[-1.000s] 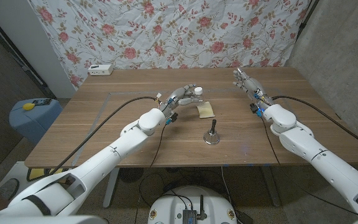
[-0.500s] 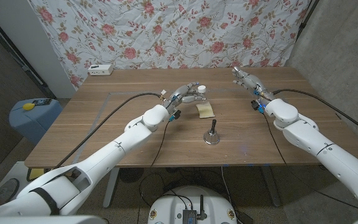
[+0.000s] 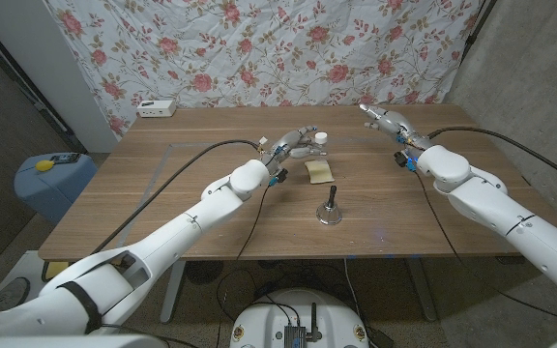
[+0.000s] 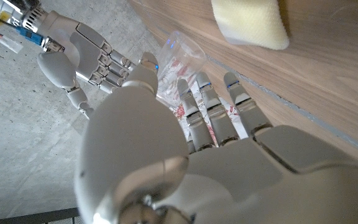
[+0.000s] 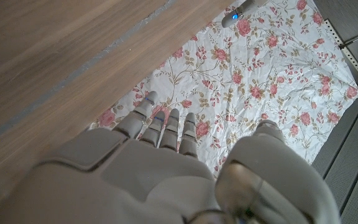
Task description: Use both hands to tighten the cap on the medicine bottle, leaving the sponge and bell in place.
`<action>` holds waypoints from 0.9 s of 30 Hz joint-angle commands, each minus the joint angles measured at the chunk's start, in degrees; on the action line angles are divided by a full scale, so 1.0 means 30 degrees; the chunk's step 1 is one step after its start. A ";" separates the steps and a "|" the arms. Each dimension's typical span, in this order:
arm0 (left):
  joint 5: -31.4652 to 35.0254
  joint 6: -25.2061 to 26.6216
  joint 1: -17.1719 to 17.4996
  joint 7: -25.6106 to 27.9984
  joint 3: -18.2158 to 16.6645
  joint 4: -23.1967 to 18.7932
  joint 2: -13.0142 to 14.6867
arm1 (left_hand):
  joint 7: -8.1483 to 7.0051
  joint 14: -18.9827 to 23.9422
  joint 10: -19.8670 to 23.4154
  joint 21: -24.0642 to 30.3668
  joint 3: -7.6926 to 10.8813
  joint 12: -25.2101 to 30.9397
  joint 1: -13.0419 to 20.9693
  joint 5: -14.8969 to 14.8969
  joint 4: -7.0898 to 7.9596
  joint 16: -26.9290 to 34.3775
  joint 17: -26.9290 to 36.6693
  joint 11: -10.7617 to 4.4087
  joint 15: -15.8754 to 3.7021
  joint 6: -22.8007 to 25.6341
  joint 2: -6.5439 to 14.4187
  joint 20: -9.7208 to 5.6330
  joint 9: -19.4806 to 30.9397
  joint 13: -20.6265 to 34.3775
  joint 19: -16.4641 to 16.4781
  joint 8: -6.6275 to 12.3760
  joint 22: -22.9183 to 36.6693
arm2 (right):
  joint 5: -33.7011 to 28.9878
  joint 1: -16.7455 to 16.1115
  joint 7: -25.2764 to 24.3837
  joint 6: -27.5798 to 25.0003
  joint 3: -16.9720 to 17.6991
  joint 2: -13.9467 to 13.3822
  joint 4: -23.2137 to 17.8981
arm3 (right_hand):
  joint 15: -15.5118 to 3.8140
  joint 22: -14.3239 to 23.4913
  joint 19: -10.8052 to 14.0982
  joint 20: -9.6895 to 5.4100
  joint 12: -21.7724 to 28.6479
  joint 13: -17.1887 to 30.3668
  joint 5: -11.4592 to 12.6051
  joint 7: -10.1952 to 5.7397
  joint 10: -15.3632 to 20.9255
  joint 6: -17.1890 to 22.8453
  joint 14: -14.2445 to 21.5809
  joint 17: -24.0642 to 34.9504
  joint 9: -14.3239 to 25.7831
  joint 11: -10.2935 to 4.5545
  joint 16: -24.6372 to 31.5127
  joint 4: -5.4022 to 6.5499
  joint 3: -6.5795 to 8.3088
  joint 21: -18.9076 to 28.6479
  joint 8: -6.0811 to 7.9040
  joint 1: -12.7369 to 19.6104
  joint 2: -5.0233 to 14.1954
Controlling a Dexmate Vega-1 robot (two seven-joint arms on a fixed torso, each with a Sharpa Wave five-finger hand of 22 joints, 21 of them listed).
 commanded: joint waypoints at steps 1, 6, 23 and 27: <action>0.0699 -0.0356 -0.0601 -0.0098 0.0509 0.0727 -0.0456 | 0.1297 0.0031 0.0345 -0.0096 0.0136 0.0008 -0.0097 0.0013 -0.0031 -0.0009 -0.0002 -0.0129 -0.0790 0.0044 0.0222 -0.0224 0.0073 0.0017 0.0025 -0.0087 0.0063 | -0.1143 -0.0031 0.0070 -0.1380 0.0010 -0.1378 -0.1935 | -0.0344 0.0019 0.0080 -0.1061 0.0146 0.0067 -0.0007 0.0129 0.0264 0.0235 0.0080 -0.0001 0.0070 0.0033 -0.0001 -0.0258 0.0035 0.0028 0.0189 0.0384 -0.0077; 0.0742 -0.0837 -0.0951 -0.0297 0.0621 0.1423 -0.0721 | 0.1231 0.0000 0.0400 -0.0192 0.0240 0.0016 0.0000 0.0011 -0.0077 -0.0004 0.0004 -0.0151 -0.0808 0.0134 0.0335 -0.0299 0.0074 0.0022 -0.0227 -0.0052 0.0062 | -0.1540 0.0011 0.0275 -0.1782 0.0065 -0.1843 -0.2478 | -0.0314 0.0020 0.0073 -0.0965 0.0129 0.0090 -0.0169 -0.0017 0.0288 0.0399 0.0084 -0.0016 0.0098 0.0077 -0.0016 -0.0684 0.0181 -0.0003 0.0227 0.0981 -0.0155; 0.1456 -0.2227 -0.1488 -0.0180 0.0873 0.2629 -0.1082 | 0.1129 -0.0119 0.0464 -0.0283 0.0309 0.0013 -0.0035 -0.0057 -0.0096 -0.0019 -0.0008 -0.0324 -0.1020 0.0068 0.0359 -0.0518 0.0076 0.0038 -0.0656 -0.0083 0.0054 | -0.3371 0.0420 0.0634 -0.4952 -0.0215 -0.3211 -0.5136 | 0.0134 0.0030 0.0301 -0.0395 0.0168 0.0161 -0.1129 0.0869 0.0624 0.1068 0.0387 -0.0033 0.0177 0.0387 0.0055 -0.2351 0.1068 0.0014 0.0352 0.3372 -0.0072; 0.1416 -0.2460 -0.1462 -0.0271 0.0870 0.2738 -0.1118 | 0.1109 -0.0127 0.0480 -0.0287 0.0345 0.0016 0.0013 -0.0068 -0.0127 -0.0017 -0.0007 -0.0304 -0.1037 0.0039 0.0379 -0.0557 0.0076 0.0041 -0.0704 -0.0092 0.0052 | -0.3646 0.0622 0.0949 -0.6091 -0.0284 -0.3556 -0.5921 | 0.0197 0.0031 0.0587 -0.0292 0.0262 0.0190 -0.1133 0.0980 0.0992 0.1426 0.0709 -0.0041 0.0197 0.0480 0.0126 -0.2901 0.1353 0.0079 0.0416 0.4104 -0.0187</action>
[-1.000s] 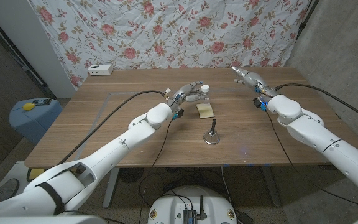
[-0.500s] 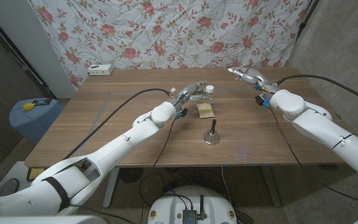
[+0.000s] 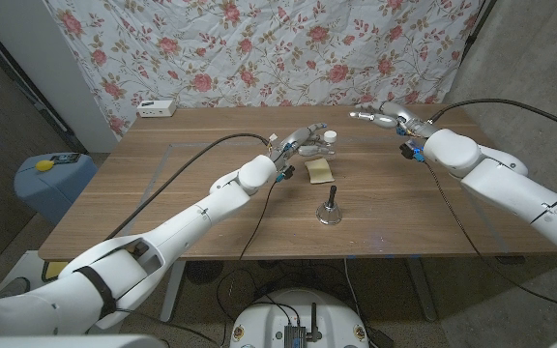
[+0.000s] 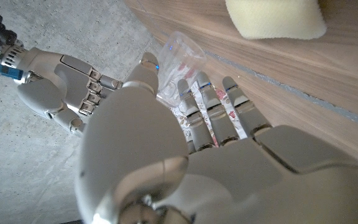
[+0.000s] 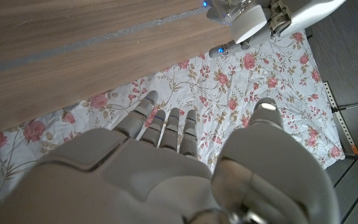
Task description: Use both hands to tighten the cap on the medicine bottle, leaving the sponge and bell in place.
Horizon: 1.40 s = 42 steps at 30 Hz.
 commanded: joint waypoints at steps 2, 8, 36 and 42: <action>0.0215 -0.0860 -0.0159 -0.0067 0.0110 0.0613 -0.0216 | 0.1096 -0.0137 0.0410 -0.0003 0.0238 0.0074 0.0110 -0.0038 -0.0024 -0.0020 -0.0009 -0.0372 -0.1068 0.0035 0.0189 0.0020 0.0076 0.0054 -0.0150 -0.0093 0.0053 | -0.1111 0.0358 0.0367 -0.2797 -0.0164 -0.0922 -0.2162 | 0.0053 0.0035 0.0302 -0.0202 0.0124 0.0063 -0.0019 0.0083 0.0298 0.0294 0.0313 0.0049 0.0112 -0.0012 0.0128 -0.0515 0.0162 0.0076 0.0069 0.0582 -0.0140; 0.0264 -0.1201 -0.0193 -0.0083 0.0143 0.0890 -0.0351 | 0.1059 -0.0151 0.0430 0.0005 0.0278 0.0077 0.0164 -0.0094 -0.0075 -0.0019 -0.0013 -0.0372 -0.1091 0.0003 0.0173 -0.0003 0.0076 0.0060 -0.0199 -0.0102 0.0049 | -0.1654 0.1134 0.1323 -0.4716 -0.0695 -0.1403 -0.3260 | 0.0104 0.0036 0.0409 -0.0109 0.0117 0.0080 -0.0077 0.0225 0.0350 0.0509 0.0388 0.0048 0.0131 0.0034 0.0122 -0.0732 0.0206 0.0085 0.0118 0.0830 -0.0355; 0.0569 -0.2151 -0.1397 -0.0448 0.0533 0.3068 -0.1236 | 0.0990 0.0039 0.0546 0.0060 0.0395 0.0102 0.0117 -0.0253 -0.0078 0.0033 -0.0005 -0.0378 -0.1091 -0.0042 0.0195 -0.0040 0.0074 0.0080 -0.0251 -0.0098 0.0041 | -0.6337 0.5385 0.5047 -0.9516 -0.4676 -0.1026 -0.5219 | 0.0568 0.0055 0.0995 0.0252 0.0071 0.0159 -0.0298 0.0548 0.0549 0.2245 0.1372 0.0084 0.0330 0.0233 0.0273 -0.1328 0.0968 0.0096 0.0579 0.2636 -0.0551; 0.0630 -0.2410 -0.1590 -0.0512 0.0655 0.3513 -0.1417 | 0.1000 0.0068 0.0520 0.0067 0.0410 0.0087 0.0077 -0.0278 -0.0063 0.0035 -0.0006 -0.0369 -0.1059 -0.0066 0.0194 -0.0060 0.0074 0.0084 -0.0266 -0.0102 0.0041 | -0.7161 0.5867 0.5711 -0.9829 -0.5162 -0.0893 -0.5279 | 0.0642 0.0081 0.1007 0.0349 -0.0003 0.0169 -0.0328 0.0457 0.0403 0.2475 0.1516 0.0112 0.0362 0.0341 0.0296 -0.1339 0.1093 0.0095 0.0623 0.2895 -0.0583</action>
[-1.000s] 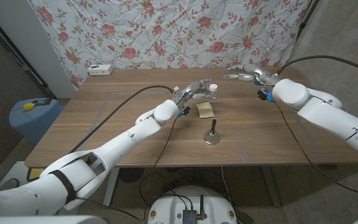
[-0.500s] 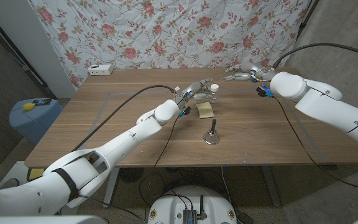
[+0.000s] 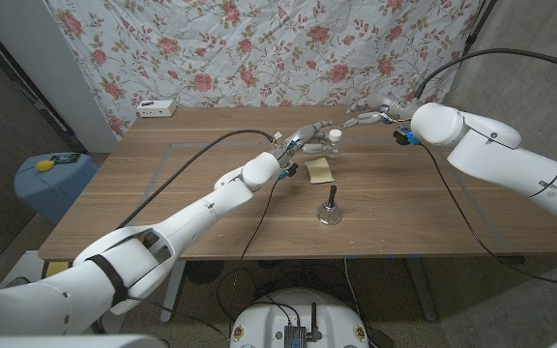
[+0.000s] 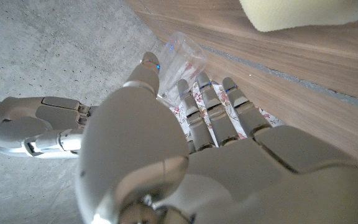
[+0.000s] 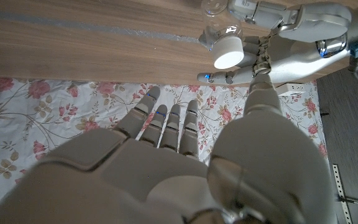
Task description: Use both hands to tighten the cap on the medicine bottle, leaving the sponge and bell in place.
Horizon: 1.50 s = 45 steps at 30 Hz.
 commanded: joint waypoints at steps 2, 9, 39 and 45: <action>0.0061 -0.0550 -0.0501 -0.0225 0.0255 0.1068 -0.0445 | 0.0993 0.0089 0.0498 0.0067 0.0207 0.0091 -0.0001 -0.0066 -0.0009 0.0035 -0.0006 -0.0411 -0.1065 -0.0072 0.0136 -0.0036 0.0074 0.0085 -0.0100 -0.0104 0.0043 | -0.2150 0.1508 0.1870 -0.1333 -0.1468 0.0338 -0.0280 | 0.0054 0.0089 0.0094 0.0220 -0.0019 0.0085 -0.0042 0.0026 -0.0066 0.0213 0.0146 0.0065 0.0102 0.0162 0.0068 -0.0074 0.0149 0.0085 0.0181 0.0271 -0.0073; 0.0113 -0.0586 -0.0574 -0.0303 0.0346 0.1159 -0.0508 | 0.0995 0.0080 0.0477 0.0066 0.0238 0.0079 0.0005 -0.0080 -0.0020 0.0024 -0.0007 -0.0352 -0.1024 -0.0086 0.0142 -0.0049 0.0074 0.0087 -0.0129 -0.0104 0.0043 | -0.2570 0.2130 0.3179 -0.1557 -0.1933 0.0453 -0.0178 | 0.0204 0.0112 -0.0240 0.0338 -0.0201 0.0100 -0.0132 0.0010 -0.0523 0.0035 -0.0220 0.0127 0.0137 0.0344 -0.0087 -0.0065 0.0317 -0.0028 0.0042 0.0580 -0.0166; 0.0620 -0.0185 -0.0220 0.0011 0.0426 0.0128 -0.0169 | 0.0946 0.0100 0.0488 0.0073 0.0426 0.0065 -0.0029 -0.0149 -0.0026 0.0018 -0.0005 -0.0395 -0.0950 -0.0145 0.0229 -0.0127 0.0073 0.0100 -0.0263 -0.0096 0.0039 | -0.4550 0.3388 0.5834 -0.2593 -0.3438 0.0998 0.0158 | 0.0446 0.0135 -0.0741 0.0414 -0.0377 0.0136 -0.0365 0.0227 -0.1417 -0.0458 -0.0828 0.0282 0.0211 0.0464 -0.0182 0.0202 0.0582 -0.0063 -0.0263 0.0634 -0.0184; 0.0559 -0.0112 -0.0060 0.0112 0.0327 -0.0092 -0.0100 | 0.0933 0.0162 0.0524 0.0074 0.0460 0.0077 -0.0051 -0.0153 -0.0011 0.0041 0.0001 -0.0426 -0.1011 -0.0119 0.0267 -0.0132 0.0073 0.0101 -0.0279 -0.0083 0.0038 | -0.4805 0.3484 0.6144 -0.2776 -0.3628 0.1139 0.0176 | 0.0435 0.0135 -0.0739 0.0406 -0.0340 0.0139 -0.0387 0.0196 -0.1388 -0.0314 -0.0797 0.0288 0.0221 0.0455 -0.0155 0.0188 0.0659 -0.0045 -0.0217 0.0722 -0.0142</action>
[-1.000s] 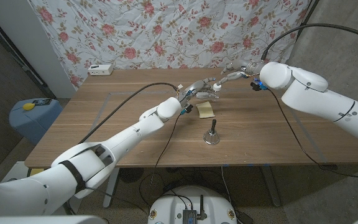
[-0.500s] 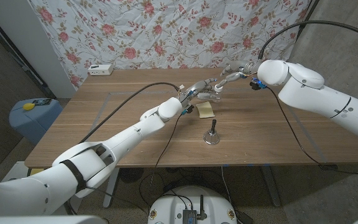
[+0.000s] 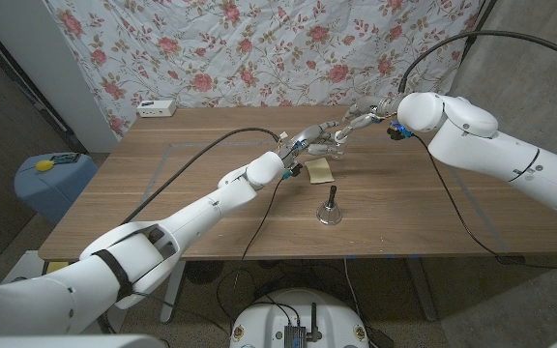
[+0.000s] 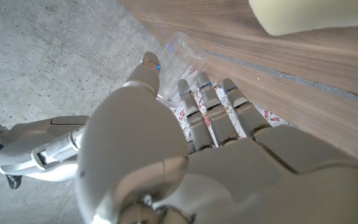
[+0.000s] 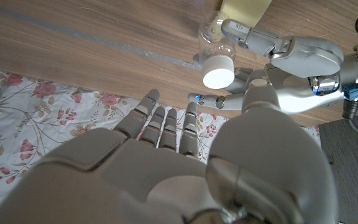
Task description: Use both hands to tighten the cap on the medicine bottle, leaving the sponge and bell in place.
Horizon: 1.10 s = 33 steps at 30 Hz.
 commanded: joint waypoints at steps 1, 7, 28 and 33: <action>-0.0011 0.0169 0.0279 0.0145 -0.0129 -0.0484 0.0171 | 0.0933 0.0153 0.0561 0.0072 0.0158 0.0085 -0.0027 0.0028 0.0001 0.0040 0.0000 -0.0393 -0.1004 -0.0115 0.0288 0.0070 0.0074 0.0101 -0.0080 -0.0082 0.0038 | -0.0913 0.0362 0.0942 -0.0481 -0.0600 0.0276 0.0105 | 0.0022 0.0037 -0.0036 -0.0020 0.0049 0.0050 -0.0103 -0.0007 -0.0056 0.0322 -0.0026 0.0022 0.0046 -0.0051 0.0020 -0.0021 0.0151 0.0058 0.0167 0.0155 0.0102; 0.0047 0.0365 0.0473 0.0248 -0.0211 -0.0936 0.0377 | 0.0889 0.0154 0.0562 0.0077 0.0188 0.0080 -0.0047 0.0021 0.0004 0.0032 -0.0001 -0.0443 -0.0954 -0.0100 0.0301 0.0053 0.0075 0.0103 -0.0087 -0.0075 0.0038 | -0.1471 0.0488 0.1091 -0.0506 -0.0944 0.0494 0.0241 | -0.0087 0.0036 0.0017 -0.0052 0.0098 0.0053 -0.0120 -0.0036 -0.0011 0.0582 0.0059 0.0026 0.0060 -0.0091 0.0069 -0.0067 0.0300 0.0098 0.0250 0.0353 0.0197; 0.0008 0.0487 0.0594 0.0193 -0.0238 -0.1071 0.0417 | 0.0772 0.0220 0.0620 0.0084 0.0313 0.0090 -0.0080 -0.0010 -0.0016 0.0036 -0.0001 -0.0394 -0.1014 -0.0083 0.0348 0.0012 0.0076 0.0107 -0.0123 -0.0070 0.0033 | -0.2497 0.0293 0.1118 -0.0469 -0.1050 0.1024 0.0365 | -0.0320 0.0040 0.0501 -0.0183 0.0330 0.0055 -0.0246 -0.0305 0.0483 0.2168 0.0563 0.0032 0.0137 -0.0283 0.0240 -0.0173 0.0867 0.0277 0.0776 0.1110 0.0415; -0.0036 0.0480 0.0608 0.0202 -0.0258 -0.1039 0.0398 | 0.0758 0.0232 0.0666 0.0085 0.0337 0.0103 -0.0092 -0.0018 -0.0023 0.0033 -0.0002 -0.0390 -0.1006 -0.0071 0.0340 0.0017 0.0076 0.0107 -0.0133 -0.0066 0.0032 | -0.2605 0.0251 0.1117 -0.0430 -0.1064 0.1132 0.0444 | -0.0368 0.0042 0.0566 -0.0181 0.0348 0.0055 -0.0271 -0.0282 0.0545 0.2403 0.0661 0.0044 0.0165 -0.0297 0.0269 -0.0151 0.0942 0.0293 0.0859 0.1165 0.0447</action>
